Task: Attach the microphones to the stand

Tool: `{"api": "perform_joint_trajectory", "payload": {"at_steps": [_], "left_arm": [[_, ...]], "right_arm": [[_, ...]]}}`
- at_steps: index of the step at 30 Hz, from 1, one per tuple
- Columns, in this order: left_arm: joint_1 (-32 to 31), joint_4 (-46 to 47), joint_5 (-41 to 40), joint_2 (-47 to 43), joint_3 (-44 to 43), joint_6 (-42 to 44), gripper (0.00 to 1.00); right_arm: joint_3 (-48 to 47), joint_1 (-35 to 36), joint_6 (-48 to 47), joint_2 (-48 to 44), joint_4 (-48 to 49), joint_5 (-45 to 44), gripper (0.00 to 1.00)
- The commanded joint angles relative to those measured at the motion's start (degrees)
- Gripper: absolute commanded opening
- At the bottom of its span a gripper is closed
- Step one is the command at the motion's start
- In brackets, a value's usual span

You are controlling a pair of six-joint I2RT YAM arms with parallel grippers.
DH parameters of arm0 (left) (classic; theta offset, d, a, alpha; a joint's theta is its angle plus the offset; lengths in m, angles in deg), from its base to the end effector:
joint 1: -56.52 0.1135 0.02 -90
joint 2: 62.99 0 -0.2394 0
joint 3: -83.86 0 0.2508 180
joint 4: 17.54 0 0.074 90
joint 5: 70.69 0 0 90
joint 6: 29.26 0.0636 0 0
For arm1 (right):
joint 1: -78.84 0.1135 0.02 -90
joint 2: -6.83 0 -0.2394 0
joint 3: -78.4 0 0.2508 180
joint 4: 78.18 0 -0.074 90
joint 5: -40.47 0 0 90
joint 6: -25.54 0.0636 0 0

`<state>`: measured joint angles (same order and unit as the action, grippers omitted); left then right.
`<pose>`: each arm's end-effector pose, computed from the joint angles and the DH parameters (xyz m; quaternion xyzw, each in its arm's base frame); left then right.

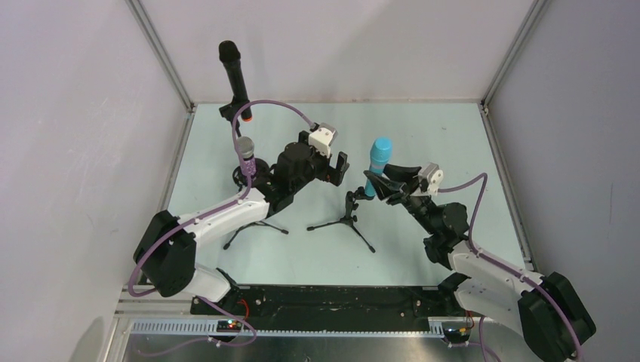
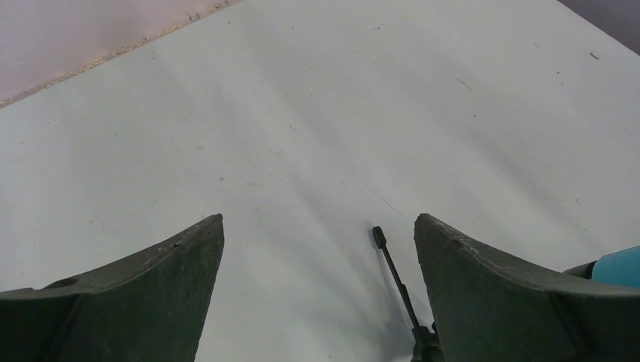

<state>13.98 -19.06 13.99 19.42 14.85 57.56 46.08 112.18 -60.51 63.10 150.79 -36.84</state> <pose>0.2730 -0.2425 0.2573 0.2401 0.7553 -0.2025 0.5751 0.1924 0.1433 0.2683 -0.2256 0.4928 0.3243 0.7753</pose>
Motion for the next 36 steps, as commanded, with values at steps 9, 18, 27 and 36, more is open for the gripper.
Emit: {"api": "perform_joint_trajectory", "payload": {"at_steps": [9,18,27,36], "left_arm": [[-0.20,1.57,0.38,-0.38,-1.00,-0.66,1.00],[-0.20,1.51,0.37,-0.41,-1.05,-0.40,1.00],[-0.18,1.56,0.65,-0.52,-1.00,-0.25,1.00],[-0.29,1.51,0.60,-0.46,-1.02,-0.14,1.00]], "right_arm": [[6.45,-5.35,-2.39,5.06,-8.44,15.81,0.00],[6.56,-5.06,1.58,7.84,-7.45,12.24,0.00],[6.79,-4.32,4.62,9.96,-7.49,12.59,0.00],[8.27,-2.36,4.90,13.16,-4.41,11.18,0.00]]}}
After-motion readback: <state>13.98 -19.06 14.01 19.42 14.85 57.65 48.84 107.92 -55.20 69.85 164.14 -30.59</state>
